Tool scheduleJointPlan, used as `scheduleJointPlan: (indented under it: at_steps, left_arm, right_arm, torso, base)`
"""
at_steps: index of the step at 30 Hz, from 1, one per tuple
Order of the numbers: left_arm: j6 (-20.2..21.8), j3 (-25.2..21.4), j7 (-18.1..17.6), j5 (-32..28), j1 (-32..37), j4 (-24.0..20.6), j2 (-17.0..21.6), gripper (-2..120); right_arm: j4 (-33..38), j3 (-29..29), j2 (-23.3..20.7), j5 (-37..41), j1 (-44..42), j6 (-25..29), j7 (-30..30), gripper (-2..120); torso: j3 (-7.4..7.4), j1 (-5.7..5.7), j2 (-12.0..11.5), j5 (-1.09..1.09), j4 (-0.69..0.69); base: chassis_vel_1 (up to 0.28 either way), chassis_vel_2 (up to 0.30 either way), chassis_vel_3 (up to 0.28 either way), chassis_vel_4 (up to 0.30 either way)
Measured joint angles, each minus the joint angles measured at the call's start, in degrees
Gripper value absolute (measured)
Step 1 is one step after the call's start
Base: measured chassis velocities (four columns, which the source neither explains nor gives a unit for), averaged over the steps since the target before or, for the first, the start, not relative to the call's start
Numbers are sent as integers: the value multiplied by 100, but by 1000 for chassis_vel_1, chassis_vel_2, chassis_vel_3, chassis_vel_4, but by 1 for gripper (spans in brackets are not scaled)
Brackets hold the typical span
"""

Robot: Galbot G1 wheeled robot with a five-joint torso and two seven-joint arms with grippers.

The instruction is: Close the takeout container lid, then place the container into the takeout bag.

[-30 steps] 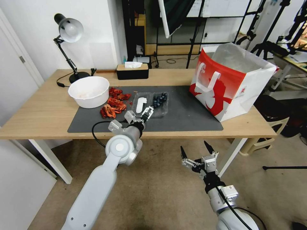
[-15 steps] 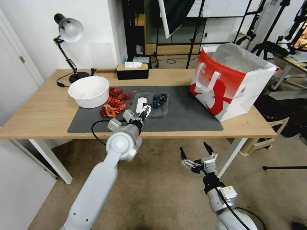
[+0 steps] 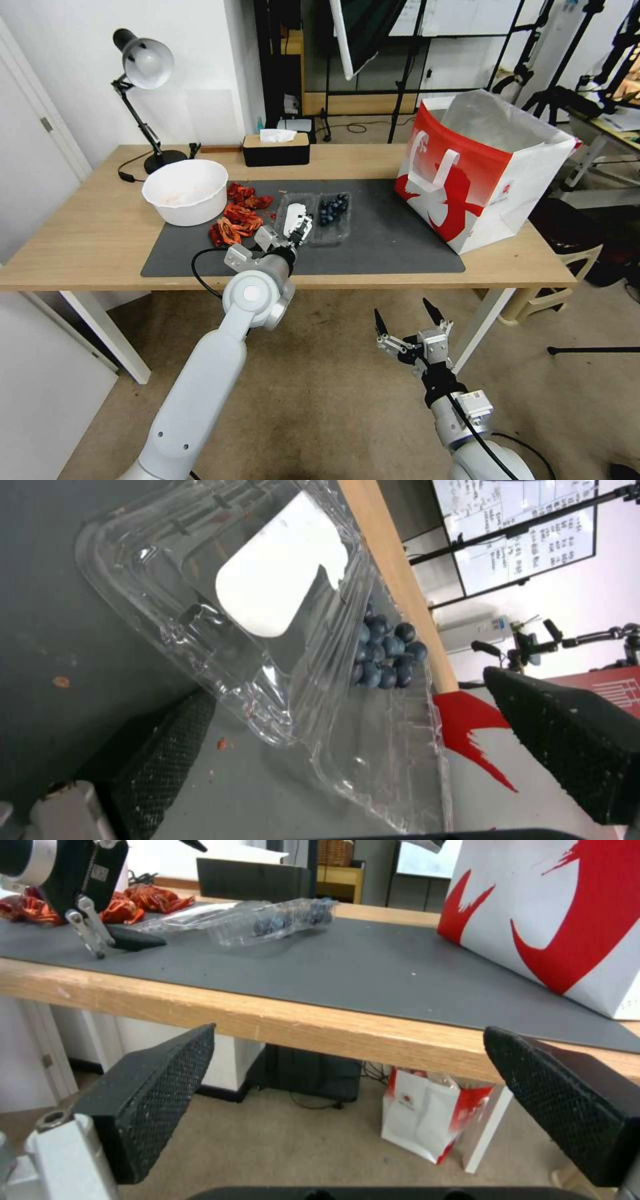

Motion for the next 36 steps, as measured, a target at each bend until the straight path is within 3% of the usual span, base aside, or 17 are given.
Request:
scheduleJointPlan:
  at_steps: [4, 10, 19, 23, 25, 28, 36]
  left_arm:
    - [-103, 5, 93, 9, -6, 43, -22, 100]
    - [-304, 68, 639, 171, 79, -4, -10, 100]
    - [-471, 162, 1059, 520, 114, -31, -13, 100]
    - [-606, 185, 1353, 699, 158, -49, 9, 100]
    - [-725, 222, 1749, 893, 206, -11, 67, 100]
    - [-758, 217, 2006, 946, 222, 12, 96, 100]
    - [-760, 272, 2394, 914, 151, 92, 97, 100]
  right_arm:
    - [-25, -1, 7, -5, -8, 12, -5, 100]
    - [-47, 0, 21, -15, -18, 32, -18, 100]
    - [-48, -18, 54, -51, -53, 51, -26, 100]
    - [-48, -18, 58, -61, -66, 63, -31, 100]
    - [-48, -28, 60, -76, -81, 75, -49, 100]
    - [-47, -41, 64, -91, -83, 77, -53, 100]
    - [-46, -58, 66, -108, -81, 80, -84, 100]
  torso:
    - [1, 0, 0, 0, 0]
    - [1, 0, -1, -1, 1]
    - [1, 1, -1, -1, 0]
    - [1, 1, -1, 0, 0]
    - [1, 0, -1, -1, 0]
    - [1, 1, -1, -1, 1]
    - [1, 1, -1, 0, 0]
  base:
    - [0, 0, 0, 0]
    - [0, 0, 0, 0]
    - [0, 0, 0, 0]
    - [0, 0, 0, 0]
    - [0, 0, 0, 0]
    - [0, 0, 0, 0]
    - [0, 0, 0, 0]
